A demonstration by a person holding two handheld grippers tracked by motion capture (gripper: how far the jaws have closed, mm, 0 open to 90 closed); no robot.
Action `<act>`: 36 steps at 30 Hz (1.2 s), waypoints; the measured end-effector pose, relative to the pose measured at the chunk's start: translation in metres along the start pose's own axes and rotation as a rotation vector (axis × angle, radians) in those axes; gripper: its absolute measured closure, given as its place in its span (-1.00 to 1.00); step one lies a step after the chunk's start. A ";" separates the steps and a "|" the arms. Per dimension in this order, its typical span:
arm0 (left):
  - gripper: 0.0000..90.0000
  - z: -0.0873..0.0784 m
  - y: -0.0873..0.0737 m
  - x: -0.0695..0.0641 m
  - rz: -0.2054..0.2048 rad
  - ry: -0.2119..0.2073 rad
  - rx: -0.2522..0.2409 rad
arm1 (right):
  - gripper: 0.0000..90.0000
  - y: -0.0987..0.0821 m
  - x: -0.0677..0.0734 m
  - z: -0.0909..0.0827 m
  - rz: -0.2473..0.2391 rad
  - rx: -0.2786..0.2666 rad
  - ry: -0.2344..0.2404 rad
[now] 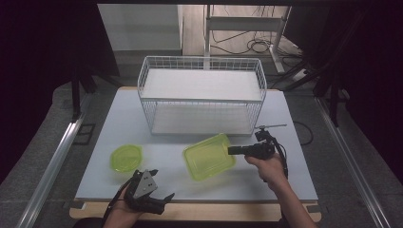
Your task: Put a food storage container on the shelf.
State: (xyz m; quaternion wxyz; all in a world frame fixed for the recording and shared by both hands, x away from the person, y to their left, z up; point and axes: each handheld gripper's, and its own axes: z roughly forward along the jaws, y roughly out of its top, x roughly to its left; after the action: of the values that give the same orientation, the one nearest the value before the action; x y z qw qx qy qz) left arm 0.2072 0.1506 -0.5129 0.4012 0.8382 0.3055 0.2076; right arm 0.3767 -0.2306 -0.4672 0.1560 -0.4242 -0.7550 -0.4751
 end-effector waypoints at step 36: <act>-0.89 0.016 -0.003 -0.014 0.029 -0.051 0.028 | 0.81 0.103 0.067 -0.039 -0.084 -0.212 -0.007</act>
State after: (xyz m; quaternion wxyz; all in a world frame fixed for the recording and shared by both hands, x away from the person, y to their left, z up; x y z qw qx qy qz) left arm 0.2057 0.1341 -0.5265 0.3942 0.8530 0.2860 0.1878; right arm 0.4119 -0.2113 -0.3442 0.0877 -0.4081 -0.7179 -0.5571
